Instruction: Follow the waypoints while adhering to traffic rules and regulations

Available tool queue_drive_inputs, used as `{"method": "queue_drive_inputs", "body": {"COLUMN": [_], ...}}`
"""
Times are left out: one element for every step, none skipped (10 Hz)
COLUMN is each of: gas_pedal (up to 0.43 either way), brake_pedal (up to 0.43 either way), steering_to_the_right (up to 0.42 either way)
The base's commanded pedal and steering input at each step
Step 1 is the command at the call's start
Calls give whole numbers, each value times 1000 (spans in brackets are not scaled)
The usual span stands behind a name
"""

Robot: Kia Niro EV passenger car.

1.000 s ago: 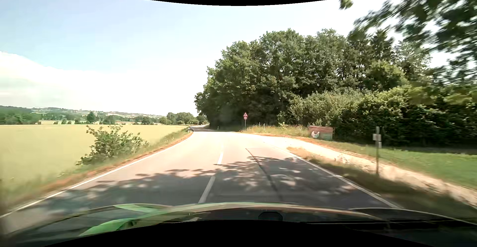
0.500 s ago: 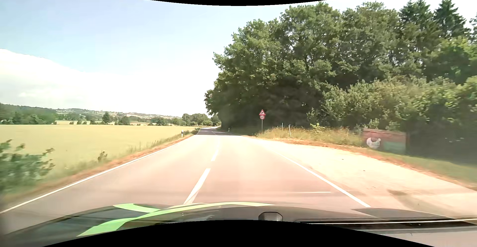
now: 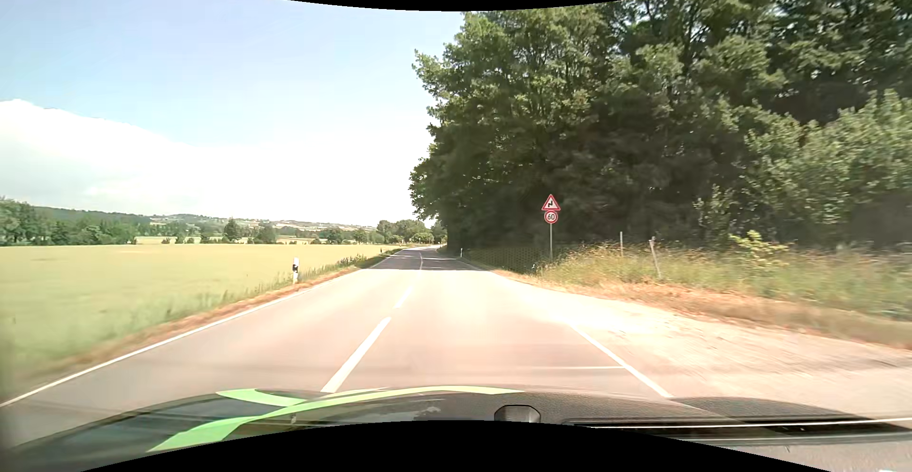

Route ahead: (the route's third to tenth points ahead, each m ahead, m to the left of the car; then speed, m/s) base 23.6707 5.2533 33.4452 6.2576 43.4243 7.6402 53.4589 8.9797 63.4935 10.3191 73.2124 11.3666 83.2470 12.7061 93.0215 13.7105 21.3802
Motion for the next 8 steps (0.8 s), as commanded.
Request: {"method": "queue_drive_inputs", "body": {"gas_pedal": [319,248,169,169,87,28,0,0], "brake_pedal": [0,0,0,0,0,0,0,0], "steering_to_the_right": [-43,-43,-43,-43,-40,-35,-29,-23]}}
